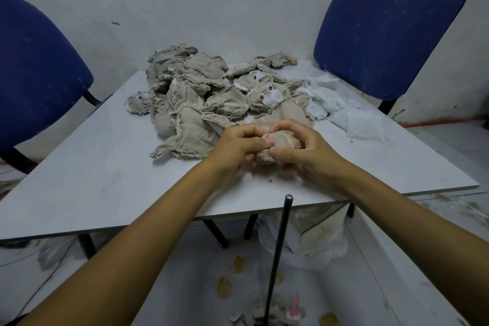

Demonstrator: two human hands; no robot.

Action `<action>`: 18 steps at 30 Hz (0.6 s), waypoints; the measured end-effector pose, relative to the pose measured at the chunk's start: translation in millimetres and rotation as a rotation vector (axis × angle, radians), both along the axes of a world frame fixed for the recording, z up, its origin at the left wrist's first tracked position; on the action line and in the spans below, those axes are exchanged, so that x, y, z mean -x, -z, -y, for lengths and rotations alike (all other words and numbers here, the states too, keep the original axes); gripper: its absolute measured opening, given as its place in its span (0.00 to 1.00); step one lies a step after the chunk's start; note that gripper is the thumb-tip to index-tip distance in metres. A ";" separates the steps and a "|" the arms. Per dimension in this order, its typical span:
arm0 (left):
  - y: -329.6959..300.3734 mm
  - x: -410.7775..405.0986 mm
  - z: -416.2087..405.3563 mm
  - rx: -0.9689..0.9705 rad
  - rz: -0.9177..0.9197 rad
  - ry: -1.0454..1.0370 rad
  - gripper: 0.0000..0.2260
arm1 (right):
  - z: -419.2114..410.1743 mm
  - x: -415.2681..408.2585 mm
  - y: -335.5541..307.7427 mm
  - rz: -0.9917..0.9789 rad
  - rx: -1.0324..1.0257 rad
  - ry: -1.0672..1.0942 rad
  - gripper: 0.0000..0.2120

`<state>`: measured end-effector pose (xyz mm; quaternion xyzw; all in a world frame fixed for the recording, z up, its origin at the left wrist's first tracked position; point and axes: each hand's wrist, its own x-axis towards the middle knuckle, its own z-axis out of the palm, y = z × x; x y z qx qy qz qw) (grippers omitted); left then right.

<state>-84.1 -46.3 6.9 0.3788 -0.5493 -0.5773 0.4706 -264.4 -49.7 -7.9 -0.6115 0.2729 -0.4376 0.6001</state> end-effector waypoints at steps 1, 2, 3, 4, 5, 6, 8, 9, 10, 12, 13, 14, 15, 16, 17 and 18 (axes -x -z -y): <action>0.5 -0.2 -1.1 -0.038 -0.033 0.009 0.05 | 0.1 -0.1 -1.2 0.032 -0.062 -0.030 0.17; 1.0 -0.2 -2.0 -0.058 -0.049 0.021 0.04 | 0.2 -0.3 -2.1 0.059 -0.112 -0.061 0.17; 1.3 -0.3 -2.9 -0.067 -0.060 0.041 0.04 | 0.3 -0.4 -2.7 0.081 -0.154 -0.091 0.18; 1.3 -0.1 -3.8 -0.075 -0.084 0.061 0.04 | 0.3 -0.4 -2.7 0.103 -0.196 -0.121 0.22; 1.1 0.0 -4.4 -0.092 -0.129 0.073 0.04 | -0.1 -0.9 -2.4 0.128 -0.242 -0.152 0.28; 0.4 0.3 -5.0 -0.112 -0.182 0.080 0.05 | -1.3 -1.7 -2.5 0.158 -0.289 -0.187 0.35; -0.7 0.9 -5.4 -0.141 -0.255 0.082 0.14 | -3.7 -4.2 -2.6 0.228 -0.359 -0.239 0.45; -0.7 1.4 -6.0 -0.147 -0.274 0.083 0.17 | -4.9 -6.1 -2.6 0.267 -0.385 -0.235 0.46; -0.1 2.4 -6.8 -0.150 -0.283 0.081 0.19 | -6.1 -8.4 -2.4 0.307 -0.412 -0.204 0.43; 3.2 4.5 -7.1 -0.130 -0.227 0.031 0.18 | -7.1 -11.9 -1.3 0.363 -0.447 -0.094 0.27; 5.0 5.2 -7.3 -0.108 -0.157 -0.005 0.16 | -8.0 -12.5 -0.2 0.366 -0.445 -0.051 0.19; 6.4 6.1 -7.5 -0.087 -0.090 -0.029 0.16 | -9.2 -13.3 0.2 0.356 -0.439 -0.036 0.13; 7.7 7.2 -7.7 -0.078 -0.049 -0.035 0.16 | -9.7 -13.9 0.9 0.338 -0.428 -0.049 0.08; 7.8 8.8 -8.3 -0.079 -0.037 -0.029 0.15 | -10.4 -15.1 1.1 0.318 -0.416 -0.078 0.05; 7.4 10.5 -9.0 -0.082 -0.042 -0.022 0.14 | -10.7 -16.7 1.5 0.307 -0.400 -0.099 0.04; 7.0 12.4 -9.9 -0.078 -0.051 -0.029 0.12 | -10.7 -18.7 1.8 0.299 -0.387 -0.091 0.05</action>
